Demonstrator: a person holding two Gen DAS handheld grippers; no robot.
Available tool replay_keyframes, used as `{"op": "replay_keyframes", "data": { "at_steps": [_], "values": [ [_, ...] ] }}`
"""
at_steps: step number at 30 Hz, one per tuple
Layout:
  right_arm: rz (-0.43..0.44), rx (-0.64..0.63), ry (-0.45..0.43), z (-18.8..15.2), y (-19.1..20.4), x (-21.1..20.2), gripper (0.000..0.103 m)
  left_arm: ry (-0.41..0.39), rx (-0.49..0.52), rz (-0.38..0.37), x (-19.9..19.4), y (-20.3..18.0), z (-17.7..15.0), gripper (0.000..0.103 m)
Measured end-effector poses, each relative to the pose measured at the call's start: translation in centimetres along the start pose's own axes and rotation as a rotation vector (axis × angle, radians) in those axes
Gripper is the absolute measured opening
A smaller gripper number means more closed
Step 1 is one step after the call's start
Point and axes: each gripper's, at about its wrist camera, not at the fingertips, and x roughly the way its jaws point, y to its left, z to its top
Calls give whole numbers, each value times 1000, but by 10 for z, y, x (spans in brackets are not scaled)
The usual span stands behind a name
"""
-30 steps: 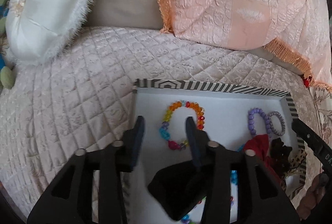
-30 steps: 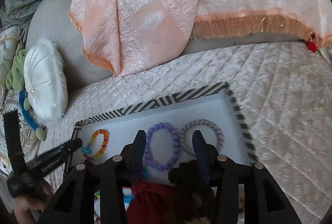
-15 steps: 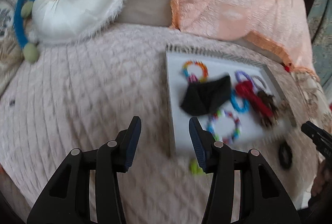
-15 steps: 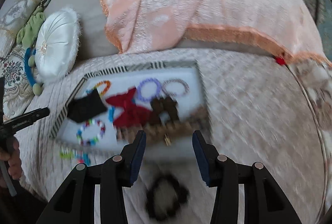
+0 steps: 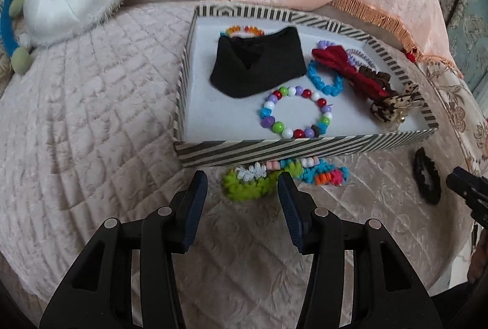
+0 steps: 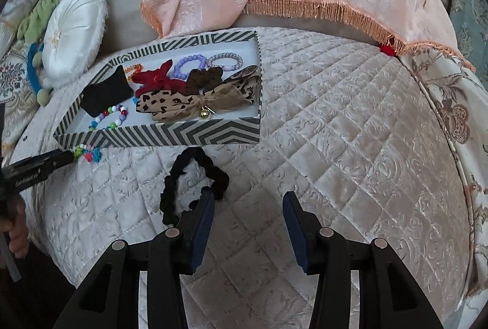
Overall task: Organize jewelry
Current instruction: 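Grasp the green bead strand with the left tool while the right tool grasps the black scrunchie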
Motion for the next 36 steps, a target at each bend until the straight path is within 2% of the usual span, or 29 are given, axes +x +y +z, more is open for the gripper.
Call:
{"op": "replay_keyframes", "data": {
  "at_steps": [4, 5, 6, 8, 10, 11, 14, 18, 25, 31, 34, 36],
  "values": [
    [7, -5, -3, 1, 1, 0, 44, -33, 26, -4, 4, -4, 0, 51],
    [9, -7, -4, 1, 2, 0, 44, -38, 36, -13, 4, -5, -1, 45],
    [10, -9, -3, 2, 4, 1, 44, -39, 47, -28, 4, -7, -2, 29],
    [12, -19, 3, 2, 7, 3, 44, -41, 83, -43, 2, -12, -4, 23],
    [7, -29, 7, 1, 10, 3, 44, -46, 109, -57, -2, -17, -7, 22],
    [7, -31, 9, 1, 10, 4, 44, -45, 113, -70, -4, -19, -9, 11],
    [16, -19, 13, 0, 8, 4, 44, -48, 119, -126, -15, -24, -11, 10],
    [42, 10, 13, -1, 0, 3, 44, -63, 135, -148, -26, -31, -13, 10],
    [129, -1, 2, -2, 1, 2, 44, -35, 107, -129, -25, -33, -14, 10],
    [107, -12, 3, 4, 10, 19, 44, -32, 114, -105, -22, -33, -14, 10],
    [113, -36, 50, 5, 17, 34, 38, -28, 119, -95, -20, -33, -15, 10],
    [77, -89, 47, 4, 24, 34, 33, -26, 117, -95, -19, -33, -15, 11]
  ]
}}
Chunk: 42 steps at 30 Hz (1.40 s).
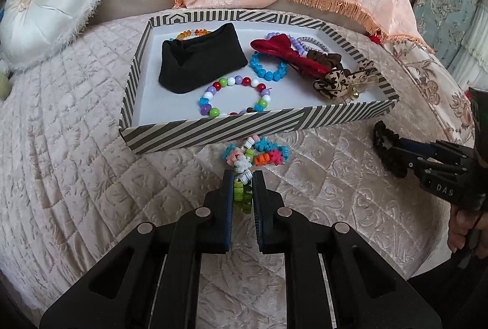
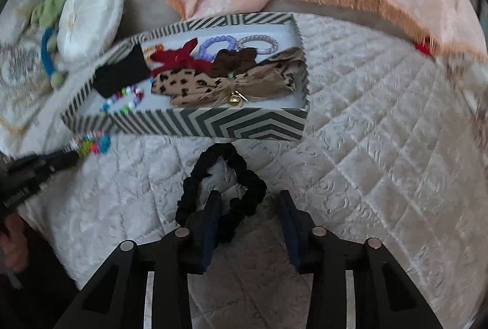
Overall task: Organize jewelry
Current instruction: 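Grasp the green bead strand with the left tool while the right tool grasps the black scrunchie, then lift the green bead strand with the left tool while the right tool lifts the black scrunchie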
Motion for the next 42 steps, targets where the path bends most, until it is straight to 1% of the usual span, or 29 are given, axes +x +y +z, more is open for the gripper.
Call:
{"op": "replay_keyframes", "data": {
  "at_steps": [1, 3, 4, 5, 7, 16, 18, 21, 28, 42],
  "values": [
    [-6, -21, 3, 0, 4, -1, 27, 1, -1, 0, 0, 0, 0, 11],
    [-1, -41, 4, -2, 7, -2, 19, 2, 0, 0, 1, 0, 0, 10],
    [-2, -55, 3, -3, 9, -3, 13, 2, 0, -1, 1, -1, 0, 10],
    [12, -59, 3, -4, 10, -4, 10, 0, 0, -2, 1, -1, 0, 11],
    [21, -58, -3, -5, 9, -7, 8, -6, 3, 4, 1, -1, -1, 10],
    [131, -56, -69, -7, 19, -29, 7, 2, 28, 36, 7, -5, -3, 11],
    [142, -61, -78, -6, 24, -31, 7, 0, 38, 46, 8, -7, -4, 11],
    [171, -66, -90, -5, 29, -33, 7, 2, 31, 38, 8, -7, -3, 11],
    [177, -92, -107, -6, 37, -36, 7, 5, 25, 77, 9, -5, -4, 11],
    [164, -111, -96, -7, 39, -33, 7, 6, 35, 92, 11, -7, -4, 11]
  ]
}}
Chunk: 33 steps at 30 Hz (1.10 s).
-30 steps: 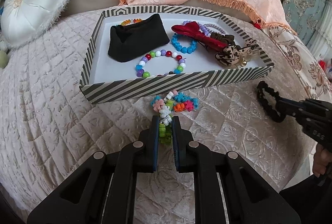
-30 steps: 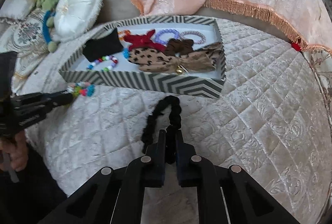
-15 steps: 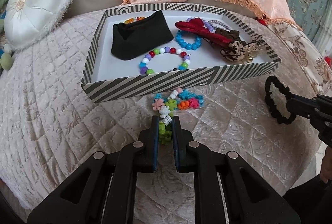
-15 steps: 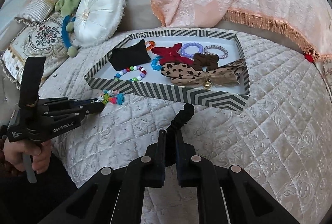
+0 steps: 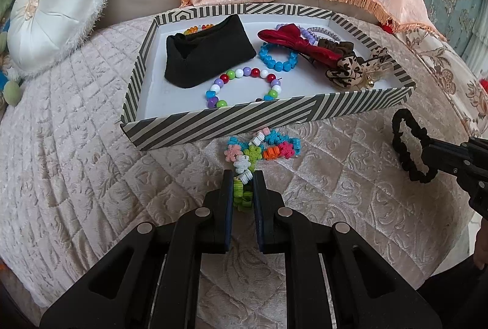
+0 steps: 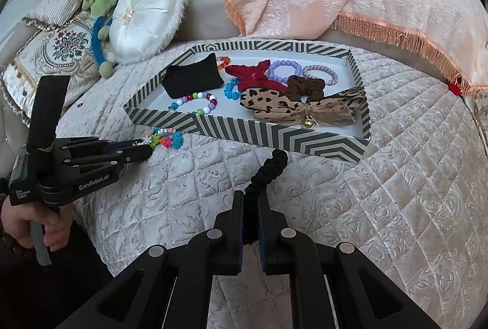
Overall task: Organize jewelry
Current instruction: 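Lift the green bead strand with the left tool while the right tool lifts the black scrunchie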
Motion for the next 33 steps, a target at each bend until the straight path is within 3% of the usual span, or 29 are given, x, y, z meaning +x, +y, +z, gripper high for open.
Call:
{"op": "replay_keyframes", "data": {
  "at_steps": [33],
  "values": [
    [-25, -10, 3, -1, 1, 1, 7, 2, 4, 5, -1, 1, 0, 11]
  ]
}}
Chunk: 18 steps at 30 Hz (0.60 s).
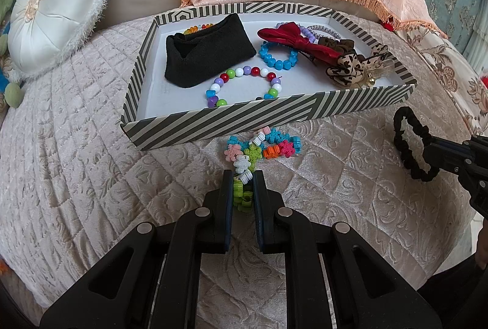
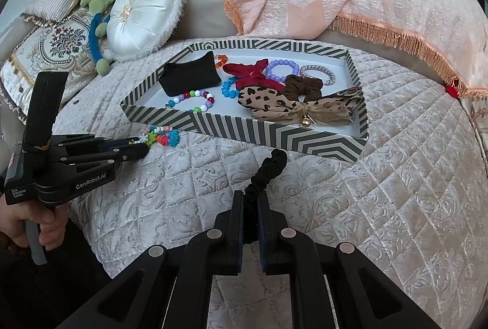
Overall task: Organize jewelry
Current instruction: 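Lift the green bead strand with the left tool while the right tool lifts the black scrunchie, then drop the green bead strand in the tray with the left tool while the right tool drops the black scrunchie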
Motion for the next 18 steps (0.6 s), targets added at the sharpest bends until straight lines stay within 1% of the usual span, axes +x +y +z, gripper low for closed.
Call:
{"op": "replay_keyframes", "data": {
  "at_steps": [6, 10, 18],
  "values": [
    [-1, 0, -5, 0, 0, -1, 7, -2, 1, 1, -1, 0, 0, 11],
    [1, 3, -26, 3, 1, -5, 7, -8, 10, -7, -4, -1, 0, 11],
    [9, 17, -82, 10, 0, -17, 7, -32, 32, -75, -17, -8, 0, 11]
  ]
}}
